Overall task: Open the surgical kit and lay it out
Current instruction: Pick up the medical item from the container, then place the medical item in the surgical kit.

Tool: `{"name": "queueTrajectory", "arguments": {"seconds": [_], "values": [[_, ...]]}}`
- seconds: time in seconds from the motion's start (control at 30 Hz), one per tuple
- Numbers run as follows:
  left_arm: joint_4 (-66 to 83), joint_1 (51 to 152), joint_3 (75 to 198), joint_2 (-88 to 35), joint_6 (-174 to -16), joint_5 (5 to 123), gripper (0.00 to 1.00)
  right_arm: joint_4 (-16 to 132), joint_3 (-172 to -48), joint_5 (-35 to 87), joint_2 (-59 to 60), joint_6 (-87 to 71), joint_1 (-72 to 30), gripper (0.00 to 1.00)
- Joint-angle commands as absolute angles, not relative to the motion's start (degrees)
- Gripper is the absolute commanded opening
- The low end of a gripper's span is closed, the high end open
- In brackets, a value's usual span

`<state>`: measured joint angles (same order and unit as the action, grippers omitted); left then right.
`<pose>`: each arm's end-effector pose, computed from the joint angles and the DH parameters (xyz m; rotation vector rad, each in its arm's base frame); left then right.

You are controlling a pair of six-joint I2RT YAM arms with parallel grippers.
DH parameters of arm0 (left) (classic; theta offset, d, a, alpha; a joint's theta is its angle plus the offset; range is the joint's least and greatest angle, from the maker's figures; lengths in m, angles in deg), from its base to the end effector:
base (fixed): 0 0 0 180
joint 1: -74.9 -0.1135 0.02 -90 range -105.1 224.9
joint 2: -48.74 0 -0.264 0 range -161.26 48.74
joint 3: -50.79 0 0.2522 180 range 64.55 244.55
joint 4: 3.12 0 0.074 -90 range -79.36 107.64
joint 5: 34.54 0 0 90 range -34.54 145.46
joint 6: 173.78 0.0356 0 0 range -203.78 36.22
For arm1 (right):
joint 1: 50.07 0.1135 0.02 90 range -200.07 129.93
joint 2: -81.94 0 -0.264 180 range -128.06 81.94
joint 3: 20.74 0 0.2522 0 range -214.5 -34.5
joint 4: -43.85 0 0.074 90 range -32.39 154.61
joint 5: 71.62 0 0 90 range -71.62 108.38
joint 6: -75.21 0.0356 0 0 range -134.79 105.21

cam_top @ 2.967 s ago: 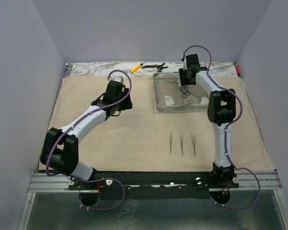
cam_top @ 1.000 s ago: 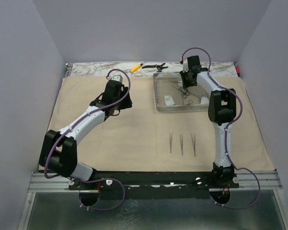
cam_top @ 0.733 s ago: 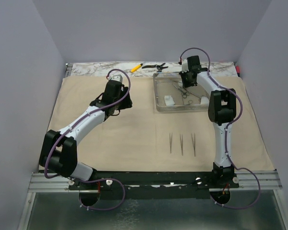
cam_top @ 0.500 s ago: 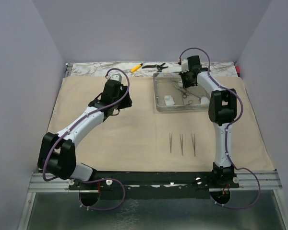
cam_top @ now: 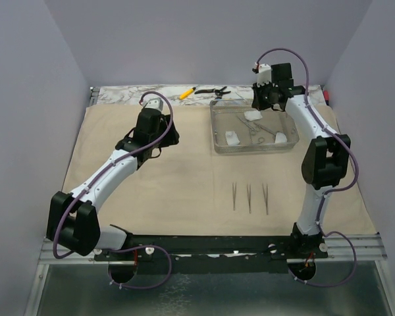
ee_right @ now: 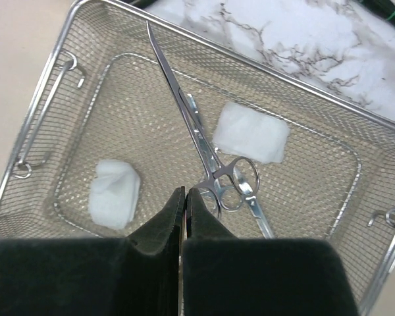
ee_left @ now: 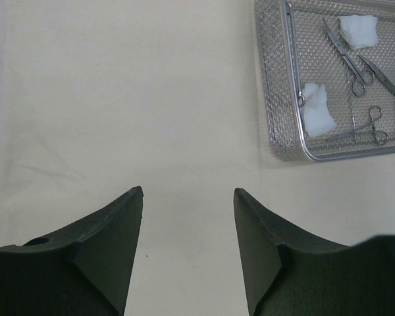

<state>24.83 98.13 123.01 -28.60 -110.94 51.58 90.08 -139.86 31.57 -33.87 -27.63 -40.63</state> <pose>0.2813 -0.1181 0.2888 -0.1147 2.1759 -0.4360 0.4586 0.0845 0.2917 -0.5591 2.2384 0.2365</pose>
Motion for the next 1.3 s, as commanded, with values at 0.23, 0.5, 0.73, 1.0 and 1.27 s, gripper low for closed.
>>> {"name": "queueTrajectory", "arguments": {"seconds": [0.23, 0.5, 0.73, 1.0, 1.27], "values": [[23.55, 97.75, 125.83, -23.73, -112.41, 57.72, 0.63, 66.26, -118.22, 61.3, -16.56, -1.11, -40.4, 0.01], [19.06, 97.75, 125.85, -19.74, -115.46, 66.45, 0.73, 35.35, -97.77, 67.79, -5.4, 26.57, -34.11, 0.01], [14.92, 97.76, 122.06, -14.8, -119.17, 66.33, 0.74, 39.89, -92.95, 48.94, 1.49, 30.14, -21.75, 0.01], [16.1, 97.75, 114.18, -6.82, -122.57, 57.46, 0.74, 68.03, -94.72, 19.52, 3.71, 37.47, -9.94, 0.01], [21.91, 97.75, 110.81, -3.18, -121.3, 57.51, 0.73, 85.7, -95.51, 0.65, 1.99, 50.25, 1.55, 0.01]]}}
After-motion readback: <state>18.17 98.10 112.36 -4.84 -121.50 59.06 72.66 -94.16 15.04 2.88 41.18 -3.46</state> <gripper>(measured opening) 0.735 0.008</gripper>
